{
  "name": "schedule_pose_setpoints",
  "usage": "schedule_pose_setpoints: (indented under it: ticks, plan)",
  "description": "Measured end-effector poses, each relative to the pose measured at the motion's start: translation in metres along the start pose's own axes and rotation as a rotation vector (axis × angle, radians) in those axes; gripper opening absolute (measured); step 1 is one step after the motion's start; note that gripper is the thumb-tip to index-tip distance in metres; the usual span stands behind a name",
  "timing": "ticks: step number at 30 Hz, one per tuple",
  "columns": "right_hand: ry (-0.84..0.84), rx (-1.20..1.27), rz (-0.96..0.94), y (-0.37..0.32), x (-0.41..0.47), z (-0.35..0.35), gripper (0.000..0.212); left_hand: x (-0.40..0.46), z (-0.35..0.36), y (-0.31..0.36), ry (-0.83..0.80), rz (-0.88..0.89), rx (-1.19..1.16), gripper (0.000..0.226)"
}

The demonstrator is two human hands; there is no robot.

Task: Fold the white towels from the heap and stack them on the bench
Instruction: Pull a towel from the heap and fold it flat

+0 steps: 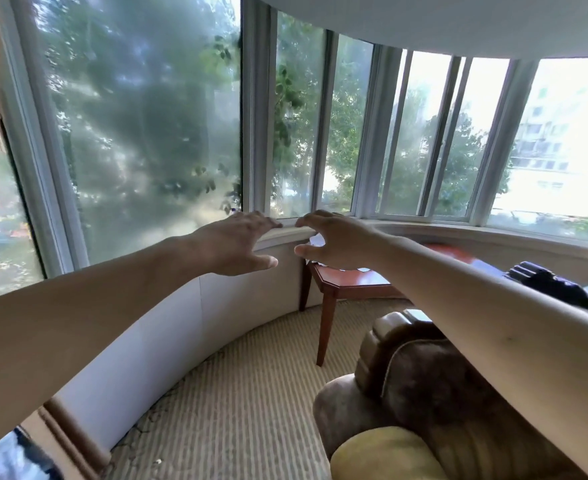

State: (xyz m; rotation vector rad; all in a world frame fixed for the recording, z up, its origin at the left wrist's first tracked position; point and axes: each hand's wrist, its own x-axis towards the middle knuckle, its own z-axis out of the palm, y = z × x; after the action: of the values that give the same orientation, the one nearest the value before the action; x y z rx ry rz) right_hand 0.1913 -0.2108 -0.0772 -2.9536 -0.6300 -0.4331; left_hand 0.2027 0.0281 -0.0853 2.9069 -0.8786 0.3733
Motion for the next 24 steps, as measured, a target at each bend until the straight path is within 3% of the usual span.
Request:
schedule_pose_setpoints:
  ticks: [13,24]
  plan:
    - [-0.018,0.001,-0.01,0.16,0.16,0.098,0.062,0.2,0.094,-0.062,-0.027,-0.067,-0.035,0.078]
    - [-0.096,0.024,0.021,0.233,0.301,0.195,0.063,0.339,0.19,-0.164,-0.093,-0.084,-0.077,0.077]
